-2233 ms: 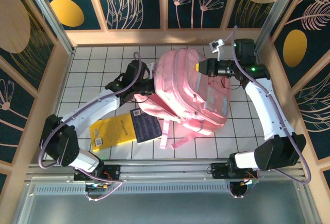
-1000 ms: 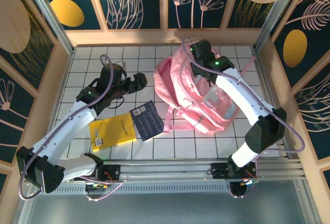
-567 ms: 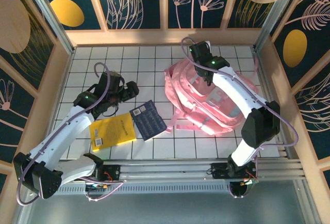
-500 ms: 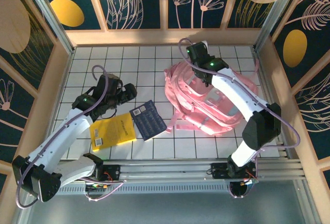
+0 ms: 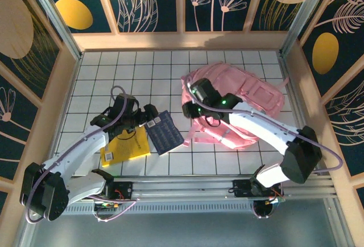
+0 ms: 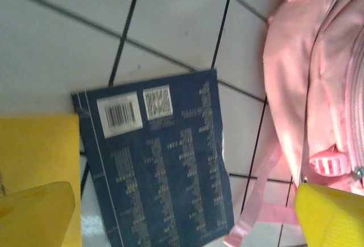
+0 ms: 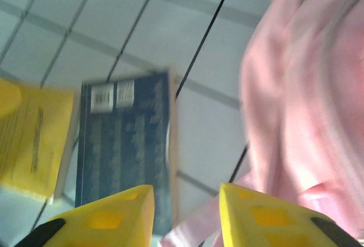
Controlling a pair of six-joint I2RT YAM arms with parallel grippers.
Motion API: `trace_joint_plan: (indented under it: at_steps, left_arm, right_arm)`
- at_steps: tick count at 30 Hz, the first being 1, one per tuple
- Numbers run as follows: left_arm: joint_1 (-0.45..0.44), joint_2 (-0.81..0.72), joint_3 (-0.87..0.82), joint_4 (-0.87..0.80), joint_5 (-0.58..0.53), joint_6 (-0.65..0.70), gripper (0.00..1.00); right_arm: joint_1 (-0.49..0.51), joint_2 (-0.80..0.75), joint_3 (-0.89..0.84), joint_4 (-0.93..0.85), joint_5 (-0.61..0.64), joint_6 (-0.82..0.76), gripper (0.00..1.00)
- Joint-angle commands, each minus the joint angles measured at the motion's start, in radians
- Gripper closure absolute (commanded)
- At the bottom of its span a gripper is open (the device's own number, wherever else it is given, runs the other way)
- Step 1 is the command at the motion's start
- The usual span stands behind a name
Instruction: Pack the student bag
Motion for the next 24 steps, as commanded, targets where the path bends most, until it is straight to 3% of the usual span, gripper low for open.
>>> trace_joint_plan:
  at_steps: [1, 7, 10, 17, 24]
  left_arm:
    - [-0.052, -0.023, -0.023, 0.102, 0.052, -0.116, 0.01]
    - [-0.107, -0.019, -0.063, 0.052, -0.014, -0.19, 0.01]
    - [-0.107, -0.02, -0.069, 0.001, -0.056, -0.197, 0.01]
    - [-0.106, 0.014, -0.169, 0.101, -0.004, -0.227, 0.01]
    - [-0.107, 0.04, -0.207, 0.115, -0.031, -0.205, 0.01]
  right_arm:
    - [0.0, 0.034, -0.068, 0.133, -0.22, 0.086, 0.6]
    - [-0.01, 0.173, -0.07, 0.213, -0.323, 0.081, 0.56]
    - [-0.017, 0.263, -0.032, 0.202, -0.308, 0.066, 0.56]
    - [-0.04, 0.397, 0.002, 0.219, -0.329, 0.066, 0.56]
    - [-0.045, 0.455, 0.021, 0.231, -0.336, 0.077, 0.56]
